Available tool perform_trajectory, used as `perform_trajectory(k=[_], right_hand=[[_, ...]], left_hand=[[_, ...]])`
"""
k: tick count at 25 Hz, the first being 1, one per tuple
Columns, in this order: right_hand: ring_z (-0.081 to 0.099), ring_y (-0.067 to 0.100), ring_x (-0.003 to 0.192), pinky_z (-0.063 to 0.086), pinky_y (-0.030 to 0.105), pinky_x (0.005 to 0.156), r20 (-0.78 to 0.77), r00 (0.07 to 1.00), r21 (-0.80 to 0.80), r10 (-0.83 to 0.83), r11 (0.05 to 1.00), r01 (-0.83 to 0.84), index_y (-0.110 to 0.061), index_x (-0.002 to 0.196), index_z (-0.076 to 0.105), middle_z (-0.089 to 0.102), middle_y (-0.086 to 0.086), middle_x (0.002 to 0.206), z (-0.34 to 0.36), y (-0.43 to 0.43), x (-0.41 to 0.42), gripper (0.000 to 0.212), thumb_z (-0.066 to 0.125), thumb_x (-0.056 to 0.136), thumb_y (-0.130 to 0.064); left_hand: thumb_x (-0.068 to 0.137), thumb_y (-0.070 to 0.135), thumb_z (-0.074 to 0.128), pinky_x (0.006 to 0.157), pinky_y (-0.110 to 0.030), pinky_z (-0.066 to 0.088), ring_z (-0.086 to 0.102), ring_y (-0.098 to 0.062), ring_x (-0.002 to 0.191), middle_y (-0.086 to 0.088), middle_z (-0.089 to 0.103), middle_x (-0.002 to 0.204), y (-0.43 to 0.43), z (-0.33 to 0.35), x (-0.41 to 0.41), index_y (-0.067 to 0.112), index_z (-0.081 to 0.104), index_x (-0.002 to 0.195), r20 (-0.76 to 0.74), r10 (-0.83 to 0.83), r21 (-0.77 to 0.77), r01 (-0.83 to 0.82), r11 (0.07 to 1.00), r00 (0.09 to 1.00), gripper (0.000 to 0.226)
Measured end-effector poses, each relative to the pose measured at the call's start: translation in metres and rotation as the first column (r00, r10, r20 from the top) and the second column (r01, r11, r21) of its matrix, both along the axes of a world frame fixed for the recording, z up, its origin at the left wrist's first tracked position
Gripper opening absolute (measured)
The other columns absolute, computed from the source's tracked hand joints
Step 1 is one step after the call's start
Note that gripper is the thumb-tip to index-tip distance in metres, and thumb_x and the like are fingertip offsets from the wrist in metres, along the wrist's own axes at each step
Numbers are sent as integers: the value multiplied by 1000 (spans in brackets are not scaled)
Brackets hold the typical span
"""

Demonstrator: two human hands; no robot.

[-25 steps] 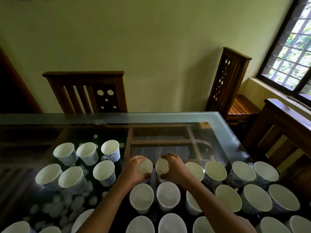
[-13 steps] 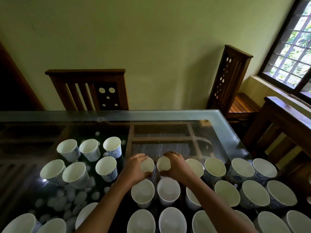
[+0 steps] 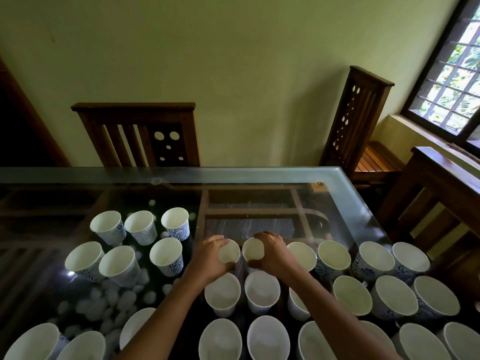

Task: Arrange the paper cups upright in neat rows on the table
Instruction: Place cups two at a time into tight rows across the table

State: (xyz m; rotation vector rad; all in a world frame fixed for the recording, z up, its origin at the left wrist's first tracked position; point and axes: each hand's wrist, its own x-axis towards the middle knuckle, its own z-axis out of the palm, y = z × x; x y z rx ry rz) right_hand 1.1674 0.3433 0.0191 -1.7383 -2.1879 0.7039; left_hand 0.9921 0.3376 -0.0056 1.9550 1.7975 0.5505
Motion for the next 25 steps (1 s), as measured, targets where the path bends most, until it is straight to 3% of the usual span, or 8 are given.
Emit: perform_trajectory(k=[15,20,25], right_hand=[[33,21,132,33,31,104,24,1000,62,13,998,-15,-14,138,38,37,4,145,9,-14,3,66,70,82,-26],[42,21,127,36,29,102,12,1000,83,7,997,-8,-11,137,41,42,6,143,17,-49,5,60,67,84,-23],[49,23,120,43,31,96,-16,1000,119,6,993,-4,-12,131,48,50,8,135,30,-100,2,55,70,82,-22]], left_hand=[[74,32,76,106,-30,30,38,-20,131,-4,40,144,-10,8,0,16,48,133,-8,6,7,-6,1000,1000,68],[75,28,75,102,-25,33,43,-20,127,-5,46,139,-48,19,-4,11,52,129,101,30,36,-34,999,994,61],[75,31,75,101,-29,36,47,-20,123,-6,49,136,-93,33,-7,12,54,127,99,0,17,-2,1000,995,59]])
